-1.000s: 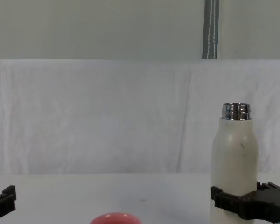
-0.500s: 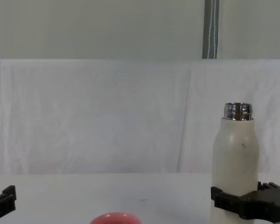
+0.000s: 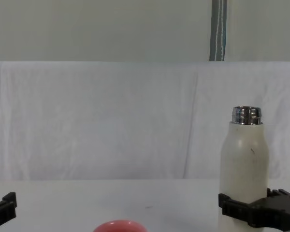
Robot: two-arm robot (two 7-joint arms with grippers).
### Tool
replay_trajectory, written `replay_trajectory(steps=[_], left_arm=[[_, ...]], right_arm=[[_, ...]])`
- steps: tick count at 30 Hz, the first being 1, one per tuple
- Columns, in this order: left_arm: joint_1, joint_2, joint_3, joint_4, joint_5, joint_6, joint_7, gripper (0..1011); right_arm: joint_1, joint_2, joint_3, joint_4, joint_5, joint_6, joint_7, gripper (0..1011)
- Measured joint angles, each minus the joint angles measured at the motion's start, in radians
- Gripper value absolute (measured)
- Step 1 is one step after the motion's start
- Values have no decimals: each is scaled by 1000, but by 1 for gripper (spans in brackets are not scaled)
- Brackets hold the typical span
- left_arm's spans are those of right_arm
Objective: Grasp the thermos with one hand and pour water into the cup lid.
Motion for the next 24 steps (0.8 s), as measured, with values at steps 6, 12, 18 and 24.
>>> replay_trajectory(steps=[6, 12, 18, 24], left_arm=[[0, 0, 0, 0, 0, 0, 0, 1001], [0, 0, 0, 0, 0, 0, 0, 1001], [0, 0, 0, 0, 0, 0, 0, 1001], [0, 0, 0, 0, 0, 0, 0, 1001]], right_arm=[[-16, 2, 13, -9, 11, 4, 0, 1001], [-35, 7, 25, -21, 29, 13, 1, 1001], [-63, 20, 35, -43, 46, 23, 6, 1001], [-90, 38, 37, -66, 55, 28, 15, 1001]])
